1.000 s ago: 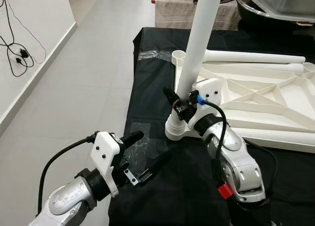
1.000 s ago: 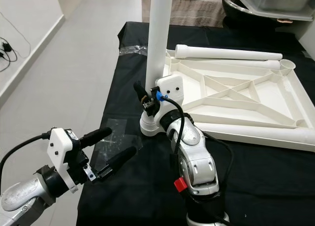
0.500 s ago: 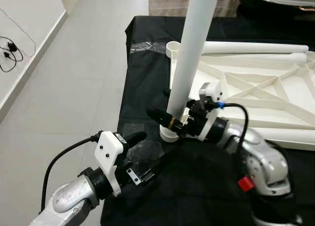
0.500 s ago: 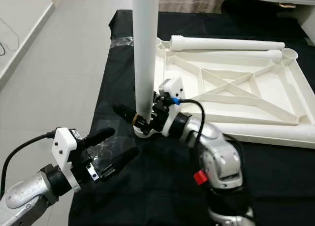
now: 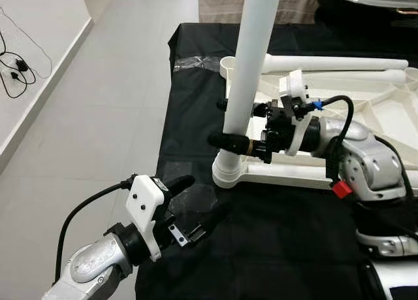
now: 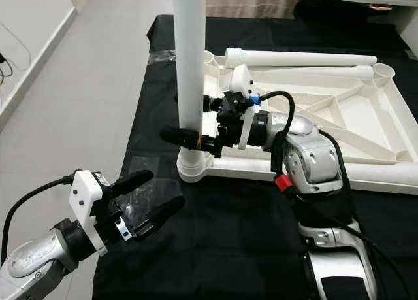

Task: Building children table

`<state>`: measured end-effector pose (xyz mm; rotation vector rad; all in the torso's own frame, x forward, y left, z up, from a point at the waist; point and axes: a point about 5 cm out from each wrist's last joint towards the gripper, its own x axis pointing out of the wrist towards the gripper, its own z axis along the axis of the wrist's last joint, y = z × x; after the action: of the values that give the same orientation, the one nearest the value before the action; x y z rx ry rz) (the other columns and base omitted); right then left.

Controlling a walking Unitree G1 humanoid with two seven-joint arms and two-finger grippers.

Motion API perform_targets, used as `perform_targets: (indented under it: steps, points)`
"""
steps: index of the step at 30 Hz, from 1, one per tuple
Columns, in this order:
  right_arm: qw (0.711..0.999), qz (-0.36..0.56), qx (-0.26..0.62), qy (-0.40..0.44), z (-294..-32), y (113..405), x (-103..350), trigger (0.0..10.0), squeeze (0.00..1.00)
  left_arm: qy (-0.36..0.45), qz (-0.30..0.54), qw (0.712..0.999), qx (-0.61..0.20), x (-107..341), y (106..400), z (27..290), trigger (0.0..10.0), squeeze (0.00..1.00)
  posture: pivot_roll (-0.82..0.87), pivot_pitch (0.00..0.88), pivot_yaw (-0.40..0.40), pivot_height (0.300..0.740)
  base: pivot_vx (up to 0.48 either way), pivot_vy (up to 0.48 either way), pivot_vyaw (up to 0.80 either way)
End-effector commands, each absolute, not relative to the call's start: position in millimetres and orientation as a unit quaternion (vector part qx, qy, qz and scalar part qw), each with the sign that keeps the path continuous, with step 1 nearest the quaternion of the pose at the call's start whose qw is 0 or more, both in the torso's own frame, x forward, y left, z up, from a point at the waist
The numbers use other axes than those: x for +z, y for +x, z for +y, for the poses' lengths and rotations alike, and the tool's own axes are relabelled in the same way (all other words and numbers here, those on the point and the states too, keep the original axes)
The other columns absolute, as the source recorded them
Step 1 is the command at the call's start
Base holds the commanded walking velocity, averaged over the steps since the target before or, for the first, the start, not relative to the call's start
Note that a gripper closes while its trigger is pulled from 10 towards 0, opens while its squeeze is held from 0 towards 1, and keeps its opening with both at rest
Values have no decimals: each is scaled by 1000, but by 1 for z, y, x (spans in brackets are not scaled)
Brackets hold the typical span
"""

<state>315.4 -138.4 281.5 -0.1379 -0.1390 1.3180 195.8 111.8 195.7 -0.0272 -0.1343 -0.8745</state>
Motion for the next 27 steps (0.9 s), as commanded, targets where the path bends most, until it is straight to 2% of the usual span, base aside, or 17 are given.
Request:
perform_targets:
  steps: [1,2,3,6,14,16,17,19,20,21,23,24,25,27]
  points:
    - [777,-66,622,-70,-137,315,282,10000,0,-7,-55,901,-431,193,193,110,10000,0,74,269,-13,740,0,0,0]
    - [777,-66,622,-70,-137,315,282,10000,0,-7,-55,901,-431,193,193,110,10000,0,74,269,-13,740,0,0,0]
    - [768,-60,634,-75,-139,316,282,0,0,-5,-54,899,-434,194,191,110,10000,0,76,274,-14,740,0,0,0]
    - [759,-47,644,-83,-143,318,278,0,0,-4,-55,899,-434,195,191,111,10000,0,76,274,-14,740,0,0,0]
    - [764,-46,637,-94,-142,319,273,0,0,-3,-56,899,-435,194,192,110,10000,0,70,276,-13,740,0,0,0]
    - [787,-35,606,-107,-136,320,262,0,0,-3,-56,898,-436,194,192,110,10000,0,70,276,-13,740,0,0,0]
    - [787,-35,606,-107,-136,320,262,0,0,-3,-56,898,-436,194,192,110,10000,0,70,276,-13,740,0,0,0]
    - [820,-13,559,-122,-121,319,244,0,0,-2,-55,898,-436,194,193,111,10000,0,72,272,-16,740,0,0,0]
    - [820,-13,559,-122,-121,319,244,0,0,-2,-55,898,-436,194,193,111,10000,0,72,272,-16,740,0,0,0]
    - [877,-10,460,-139,-108,321,229,0,0,0,-57,899,-435,195,194,112,10000,0,64,270,-19,740,0,0,0]
    - [948,-2,292,-126,-102,314,209,0,0,1,-58,900,-432,196,194,113,10000,0,64,284,-25,740,0,0,0]
    - [948,-2,292,-126,-102,314,209,0,0,1,-58,900,-432,196,194,113,10000,0,64,284,-25,740,0,0,0]
    - [966,-3,230,-119,-104,307,201,0,0,1,-56,901,-430,194,194,113,10000,0,63,273,-26,740,0,0,0]
    - [972,1,209,-106,-102,305,197,0,0,2,-55,901,-431,193,195,112,10000,0,62,270,-19,740,0,0,0]
